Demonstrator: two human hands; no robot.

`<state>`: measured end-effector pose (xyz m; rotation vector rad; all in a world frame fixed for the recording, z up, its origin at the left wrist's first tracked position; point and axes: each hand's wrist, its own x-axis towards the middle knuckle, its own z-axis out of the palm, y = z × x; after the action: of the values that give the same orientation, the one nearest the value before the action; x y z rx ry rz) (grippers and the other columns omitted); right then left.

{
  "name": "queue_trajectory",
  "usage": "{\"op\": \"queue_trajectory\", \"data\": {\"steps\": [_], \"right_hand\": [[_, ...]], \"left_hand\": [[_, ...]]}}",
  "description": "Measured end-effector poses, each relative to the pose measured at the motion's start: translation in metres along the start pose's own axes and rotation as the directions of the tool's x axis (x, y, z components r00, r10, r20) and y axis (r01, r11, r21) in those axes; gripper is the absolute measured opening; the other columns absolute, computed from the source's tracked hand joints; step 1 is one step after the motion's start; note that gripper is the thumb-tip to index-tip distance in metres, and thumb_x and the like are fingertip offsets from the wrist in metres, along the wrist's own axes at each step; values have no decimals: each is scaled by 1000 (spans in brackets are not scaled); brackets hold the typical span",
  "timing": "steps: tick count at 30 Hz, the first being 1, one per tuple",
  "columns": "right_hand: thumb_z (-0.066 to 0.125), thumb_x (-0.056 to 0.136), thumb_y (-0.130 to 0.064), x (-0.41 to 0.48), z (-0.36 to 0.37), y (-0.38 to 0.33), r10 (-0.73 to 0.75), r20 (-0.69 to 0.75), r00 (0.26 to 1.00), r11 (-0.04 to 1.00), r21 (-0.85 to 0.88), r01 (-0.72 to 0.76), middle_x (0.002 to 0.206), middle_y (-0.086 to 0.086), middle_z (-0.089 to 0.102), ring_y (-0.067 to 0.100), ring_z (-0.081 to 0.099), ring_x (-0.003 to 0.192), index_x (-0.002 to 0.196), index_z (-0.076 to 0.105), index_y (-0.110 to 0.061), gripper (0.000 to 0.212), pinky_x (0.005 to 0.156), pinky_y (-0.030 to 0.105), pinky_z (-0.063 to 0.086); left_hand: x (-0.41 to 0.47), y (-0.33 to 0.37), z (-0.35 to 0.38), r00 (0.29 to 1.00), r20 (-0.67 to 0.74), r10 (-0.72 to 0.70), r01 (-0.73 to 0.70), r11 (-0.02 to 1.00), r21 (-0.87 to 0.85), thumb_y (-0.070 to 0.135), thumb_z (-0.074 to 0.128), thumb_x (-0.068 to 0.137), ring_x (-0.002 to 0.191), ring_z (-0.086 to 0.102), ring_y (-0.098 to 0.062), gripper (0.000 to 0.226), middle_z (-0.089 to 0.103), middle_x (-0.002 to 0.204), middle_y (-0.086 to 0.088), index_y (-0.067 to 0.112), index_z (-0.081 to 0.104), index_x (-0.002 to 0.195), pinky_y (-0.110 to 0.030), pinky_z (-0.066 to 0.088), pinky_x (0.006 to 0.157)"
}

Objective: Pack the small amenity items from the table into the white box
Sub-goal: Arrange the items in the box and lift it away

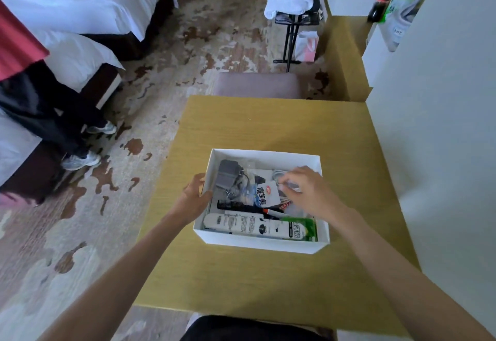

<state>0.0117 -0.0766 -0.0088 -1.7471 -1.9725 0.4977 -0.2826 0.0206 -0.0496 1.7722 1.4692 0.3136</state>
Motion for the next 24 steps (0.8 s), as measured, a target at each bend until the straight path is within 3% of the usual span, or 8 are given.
{"op": "queue_trajectory", "data": {"steps": [4,8,11,12,14,17,20,24], "right_hand": [[54,95,-27,-20,-10,17,308,-194,931,950,123,-288,131,3,49,14,44,125,125,55,-18,31,99,21,34],[52,97,-30,-38,7,21,682,20,731,723,129,-678,147,7,41,27,41,132,146,29,-14,57,106,44,36],[45,97,-24,-48,29,16,772,38,634,610,233,-757,119,12,63,22,62,94,120,51,-12,27,78,36,51],[44,98,-24,-50,35,14,801,10,599,580,237,-779,111,13,65,21,62,88,113,53,-11,22,68,32,47],[44,99,-26,-52,42,11,838,-54,543,541,204,-816,105,16,64,30,62,93,113,56,-4,29,68,31,40],[44,100,-29,-48,42,7,851,-96,516,524,103,-846,107,23,64,35,61,98,115,58,4,39,74,32,39],[41,102,-26,-48,39,0,840,-105,533,539,43,-841,88,19,62,27,59,76,92,62,1,35,68,31,41],[41,102,-22,-42,40,-9,808,-109,579,582,3,-813,77,11,57,25,57,73,83,55,-4,30,60,30,43]], "left_hand": [[5,0,-8,997,71,-44,28,976,214,18,45,95,90,60,-30,41,60,118,-18,11,37,134,-33,48,62],[7,9,-5,982,159,-98,45,950,310,19,44,92,87,60,-32,37,60,103,-16,9,36,128,-39,52,69],[7,4,-4,979,169,-113,58,953,297,22,48,89,97,59,-38,44,60,109,-19,15,35,130,-47,53,83],[7,1,-4,978,176,-113,62,960,274,22,49,87,97,59,-36,46,60,109,-17,19,35,131,-45,53,82],[7,-3,-4,979,181,-98,61,978,199,21,49,85,87,60,-28,47,62,97,-7,23,39,131,-35,51,71],[7,-2,-6,982,184,-40,19,993,116,21,49,86,73,56,-18,37,57,80,4,20,46,123,-26,44,60],[5,-1,-10,979,203,-12,-3,997,74,22,49,86,85,62,-26,33,66,99,-6,22,48,120,-35,54,73],[3,-5,-20,985,174,15,-29,996,80,18,50,88,80,64,-24,36,66,98,-5,20,46,123,-33,54,61]]}}
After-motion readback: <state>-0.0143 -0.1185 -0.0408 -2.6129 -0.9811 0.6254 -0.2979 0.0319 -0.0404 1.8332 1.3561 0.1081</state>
